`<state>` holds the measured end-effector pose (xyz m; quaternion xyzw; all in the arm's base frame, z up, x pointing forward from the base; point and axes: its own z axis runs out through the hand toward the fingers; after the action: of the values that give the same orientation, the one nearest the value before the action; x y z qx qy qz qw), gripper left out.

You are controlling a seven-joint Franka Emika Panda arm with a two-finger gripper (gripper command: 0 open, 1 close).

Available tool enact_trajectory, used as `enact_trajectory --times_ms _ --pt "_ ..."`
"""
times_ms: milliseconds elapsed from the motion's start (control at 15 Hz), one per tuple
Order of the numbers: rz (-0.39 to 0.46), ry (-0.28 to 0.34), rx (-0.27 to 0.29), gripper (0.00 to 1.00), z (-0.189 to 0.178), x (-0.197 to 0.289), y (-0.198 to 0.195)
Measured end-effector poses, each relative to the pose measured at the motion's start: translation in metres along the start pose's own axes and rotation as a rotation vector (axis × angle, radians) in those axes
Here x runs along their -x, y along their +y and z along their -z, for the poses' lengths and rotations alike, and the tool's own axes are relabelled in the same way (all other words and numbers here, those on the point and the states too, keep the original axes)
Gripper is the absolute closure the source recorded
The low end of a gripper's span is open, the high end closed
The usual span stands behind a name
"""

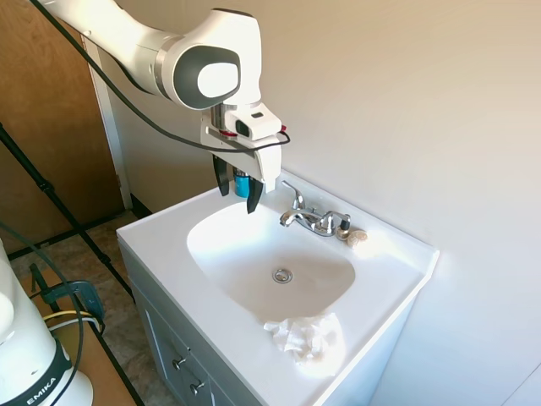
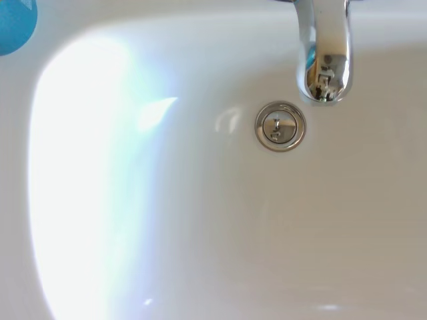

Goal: Throw the tissue in the trash bin

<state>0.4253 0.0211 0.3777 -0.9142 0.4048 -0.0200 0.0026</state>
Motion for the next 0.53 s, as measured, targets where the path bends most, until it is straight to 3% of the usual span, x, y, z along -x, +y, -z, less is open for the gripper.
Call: enact_trajectory --times_ms 267,533 --pt "-0.017 0.020 0.007 0.00 0.004 -0.013 0.008" --pt "-0.143 0.034 -0.002 0.00 0.011 -0.061 0.048"
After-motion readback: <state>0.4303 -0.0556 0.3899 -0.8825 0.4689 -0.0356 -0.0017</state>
